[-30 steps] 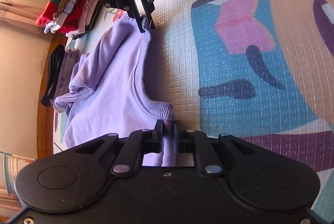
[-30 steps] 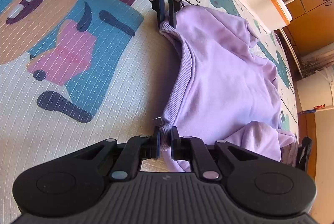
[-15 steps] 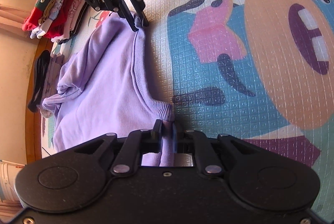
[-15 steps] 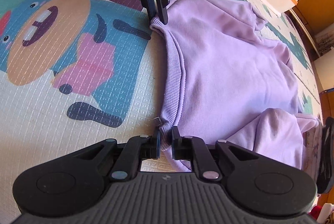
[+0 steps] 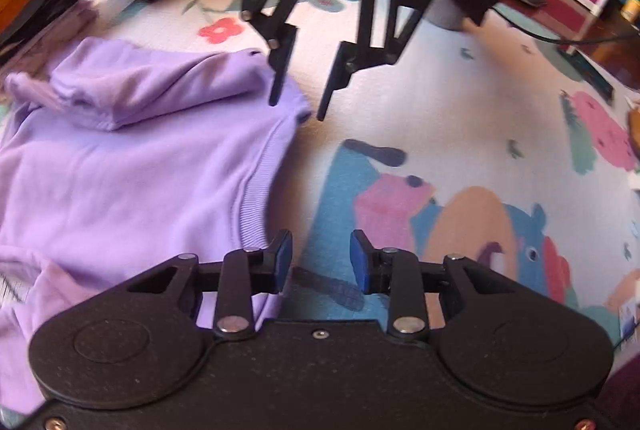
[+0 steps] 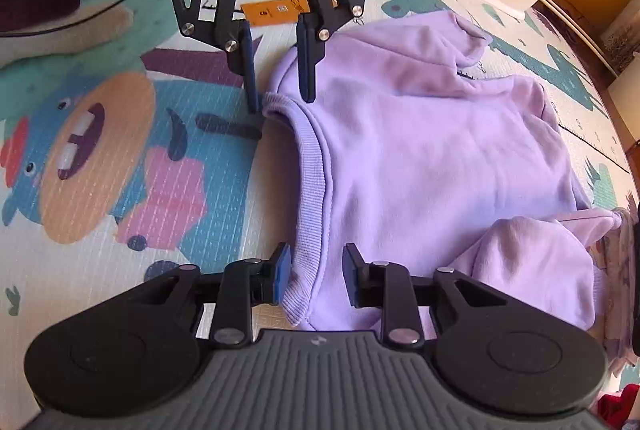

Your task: Fold clothes

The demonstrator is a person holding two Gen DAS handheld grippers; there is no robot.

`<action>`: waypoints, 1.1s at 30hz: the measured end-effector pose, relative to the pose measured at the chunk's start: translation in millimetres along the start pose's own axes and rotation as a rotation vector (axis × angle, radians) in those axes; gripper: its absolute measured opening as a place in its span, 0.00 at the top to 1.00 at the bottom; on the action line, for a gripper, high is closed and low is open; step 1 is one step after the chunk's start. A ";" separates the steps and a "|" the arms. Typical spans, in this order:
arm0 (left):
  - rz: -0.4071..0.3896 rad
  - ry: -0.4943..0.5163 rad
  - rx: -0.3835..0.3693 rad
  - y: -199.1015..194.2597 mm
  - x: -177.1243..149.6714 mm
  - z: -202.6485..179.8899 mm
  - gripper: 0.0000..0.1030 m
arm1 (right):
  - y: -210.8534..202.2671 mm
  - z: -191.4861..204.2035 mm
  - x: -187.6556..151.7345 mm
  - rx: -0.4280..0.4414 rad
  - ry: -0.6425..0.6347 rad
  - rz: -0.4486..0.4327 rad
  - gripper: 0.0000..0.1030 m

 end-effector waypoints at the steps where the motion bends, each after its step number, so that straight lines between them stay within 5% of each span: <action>1: -0.007 0.002 0.035 -1.9 0.1 -0.7 0.63 | -4.9 1.0 -0.5 0.023 -0.002 -0.002 0.69; 4: -0.005 -0.031 0.096 -4.1 -6.8 3.4 0.59 | -16.6 -8.8 -9.5 -0.002 0.100 0.008 0.63; 7: 0.047 0.171 0.213 2.5 -24.3 -18.3 0.48 | -23.9 -42.0 -27.0 -0.019 0.448 0.025 0.58; 13: 0.129 0.393 0.401 27.2 -55.1 -41.9 0.48 | -10.4 -79.2 -72.9 -0.097 1.069 0.095 0.49; 17: 0.142 0.456 0.446 37.7 -58.2 -40.8 0.54 | 4.8 -77.7 -90.8 -0.159 1.221 0.118 0.49; 19: 0.158 0.460 0.462 43.4 -58.5 -34.5 0.75 | 10.6 -72.1 -94.4 -0.179 1.246 0.130 0.51; 23: 0.167 0.438 0.460 43.6 -58.6 -28.2 0.88 | 15.4 -55.5 -94.5 -0.286 1.259 0.147 0.66; 27: 0.174 0.472 0.424 39.3 -66.5 -38.1 0.92 | 12.6 -40.7 -92.5 -0.370 1.325 0.118 0.77; 33: 0.192 0.539 0.387 31.9 -83.6 -60.5 0.92 | 7.0 -4.4 -82.6 -0.374 1.463 0.134 0.77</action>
Point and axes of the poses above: each gripper's, at about its wrist camera, not at the fingertips, and y roughly the way its jaws point, z to its left, x to its top, the point moved 5 cm from there along y, roughly the way its jaws point, and after that the axes turned 4 degrees about -x, right-handed, at the moved point
